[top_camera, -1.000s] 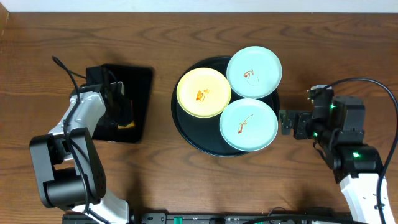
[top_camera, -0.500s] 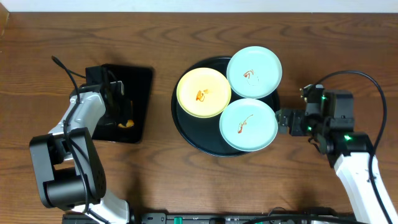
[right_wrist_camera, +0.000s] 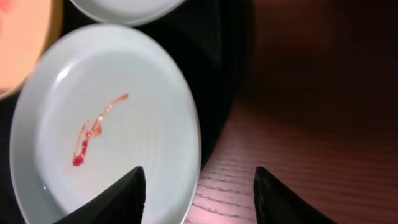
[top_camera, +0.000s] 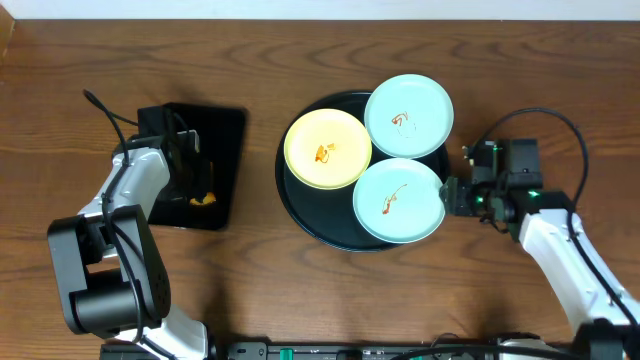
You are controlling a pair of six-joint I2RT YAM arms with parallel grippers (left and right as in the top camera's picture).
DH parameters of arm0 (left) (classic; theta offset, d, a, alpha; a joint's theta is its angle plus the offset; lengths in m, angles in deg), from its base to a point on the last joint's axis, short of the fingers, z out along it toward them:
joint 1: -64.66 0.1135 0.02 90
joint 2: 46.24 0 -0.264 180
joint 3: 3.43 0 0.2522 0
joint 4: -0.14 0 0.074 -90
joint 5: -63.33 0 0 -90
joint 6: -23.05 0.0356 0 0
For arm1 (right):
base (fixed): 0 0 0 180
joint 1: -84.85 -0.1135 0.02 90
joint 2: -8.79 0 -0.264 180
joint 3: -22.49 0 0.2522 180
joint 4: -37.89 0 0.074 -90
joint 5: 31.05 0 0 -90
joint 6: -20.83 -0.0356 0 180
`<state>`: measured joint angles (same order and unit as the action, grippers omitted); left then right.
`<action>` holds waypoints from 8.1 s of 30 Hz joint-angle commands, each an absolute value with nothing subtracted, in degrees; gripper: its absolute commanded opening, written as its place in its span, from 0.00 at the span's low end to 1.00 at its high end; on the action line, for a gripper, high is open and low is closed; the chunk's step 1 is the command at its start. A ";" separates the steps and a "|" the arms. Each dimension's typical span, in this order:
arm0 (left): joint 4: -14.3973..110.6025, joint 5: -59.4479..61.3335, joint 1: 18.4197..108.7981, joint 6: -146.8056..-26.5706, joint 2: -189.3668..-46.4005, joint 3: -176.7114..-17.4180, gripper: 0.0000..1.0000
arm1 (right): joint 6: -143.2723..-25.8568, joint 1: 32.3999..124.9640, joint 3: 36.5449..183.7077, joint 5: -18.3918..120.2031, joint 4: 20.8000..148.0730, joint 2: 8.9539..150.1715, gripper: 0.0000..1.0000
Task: Clean dirty plates on tray and stack at the side
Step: 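Grip the rim of the lower light-blue plate with the right gripper, then carry the sponge with the left gripper onto the lower blue plate, then scrub the lower blue plate with the sponge in the left gripper, then return the sponge with the left gripper to the black tray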
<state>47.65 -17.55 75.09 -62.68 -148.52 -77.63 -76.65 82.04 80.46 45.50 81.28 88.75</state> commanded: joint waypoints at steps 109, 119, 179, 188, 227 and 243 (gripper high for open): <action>44.51 -9.75 37.98 -74.70 -137.54 -89.59 0.07 | -82.47 78.32 81.55 45.56 80.64 96.99 0.01; 41.14 -8.54 27.27 -79.03 -146.29 -89.59 0.07 | -82.47 78.32 81.57 45.36 80.67 96.99 0.01; 25.91 -5.92 21.96 -84.58 -156.87 -90.66 0.08 | -82.47 78.32 81.57 45.36 80.82 96.99 0.01; 22.39 -6.84 21.17 -87.42 -163.25 -90.66 0.08 | -82.47 78.32 81.57 45.36 80.82 96.99 0.01; 43.44 -27.30 19.29 -83.79 -158.94 -90.14 0.08 | -82.47 78.32 81.57 45.34 81.23 96.97 0.01; 48.99 -27.14 23.60 -76.58 -145.57 -98.97 0.08 | -82.44 78.32 81.57 45.36 81.23 96.99 0.01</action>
<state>48.46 -25.59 21.89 -77.85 -150.31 -97.17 -82.05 78.45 80.70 45.21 81.02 96.91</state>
